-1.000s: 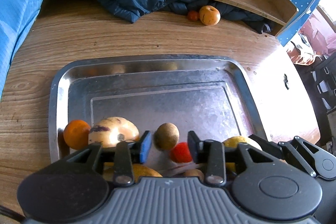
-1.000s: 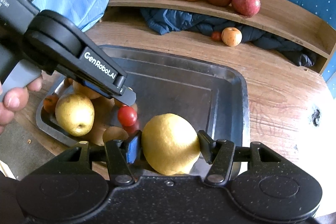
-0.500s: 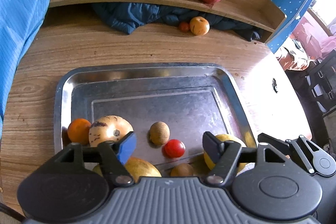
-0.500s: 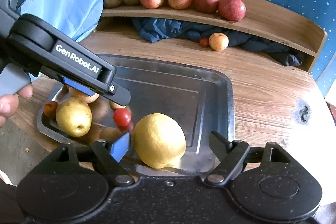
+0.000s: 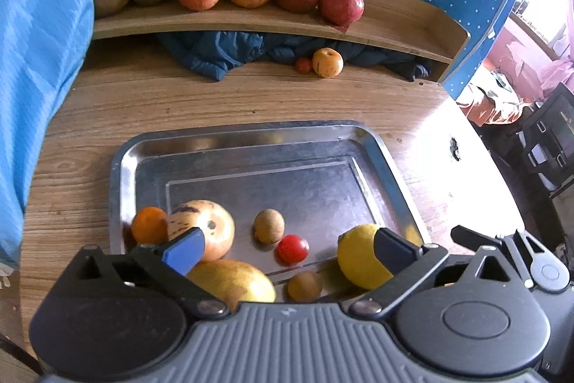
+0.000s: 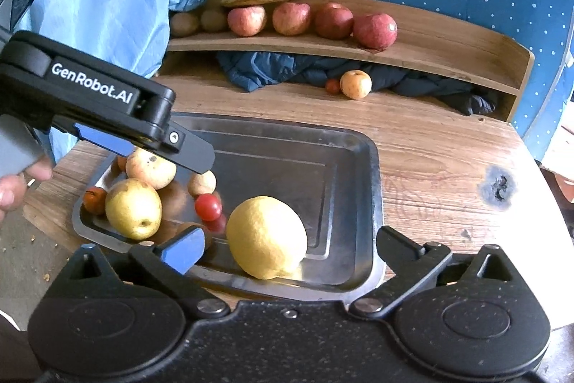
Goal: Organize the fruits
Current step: 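Open the left gripper to drop the kiwi while the right gripper releases the lemon, then move both open grippers from the tray toward the fruits under the shelf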
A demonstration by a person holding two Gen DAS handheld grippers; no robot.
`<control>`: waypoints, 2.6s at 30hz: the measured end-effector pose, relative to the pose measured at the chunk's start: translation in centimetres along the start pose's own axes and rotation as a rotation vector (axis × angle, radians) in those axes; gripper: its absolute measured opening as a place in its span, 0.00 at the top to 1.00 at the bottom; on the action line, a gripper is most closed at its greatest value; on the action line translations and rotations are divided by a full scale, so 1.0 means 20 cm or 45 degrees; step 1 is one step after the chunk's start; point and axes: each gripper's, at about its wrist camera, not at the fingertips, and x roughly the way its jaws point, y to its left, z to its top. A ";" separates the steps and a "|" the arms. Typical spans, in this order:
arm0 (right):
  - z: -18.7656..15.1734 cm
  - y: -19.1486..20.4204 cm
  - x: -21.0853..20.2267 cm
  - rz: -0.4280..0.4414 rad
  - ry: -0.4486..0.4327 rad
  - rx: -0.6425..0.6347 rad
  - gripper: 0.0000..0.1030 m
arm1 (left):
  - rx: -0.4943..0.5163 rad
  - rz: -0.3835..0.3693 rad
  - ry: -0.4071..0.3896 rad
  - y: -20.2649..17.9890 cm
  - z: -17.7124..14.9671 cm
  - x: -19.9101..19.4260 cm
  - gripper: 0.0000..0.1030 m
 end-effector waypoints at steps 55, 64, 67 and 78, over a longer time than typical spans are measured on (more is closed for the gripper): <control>0.13 -0.09 0.14 0.043 0.050 -0.002 0.01 | 0.207 0.197 0.189 0.08 0.16 0.10 0.01; 0.19 -0.20 0.20 -0.016 0.056 0.026 0.01 | 0.199 0.176 0.161 0.05 0.33 0.22 0.01; 0.22 -0.23 0.22 -0.035 0.053 0.040 0.01 | 0.202 0.165 0.159 0.05 0.38 0.26 0.01; 0.31 -0.33 0.35 -0.130 0.057 0.095 0.01 | 0.199 0.134 0.163 0.06 0.54 0.42 0.01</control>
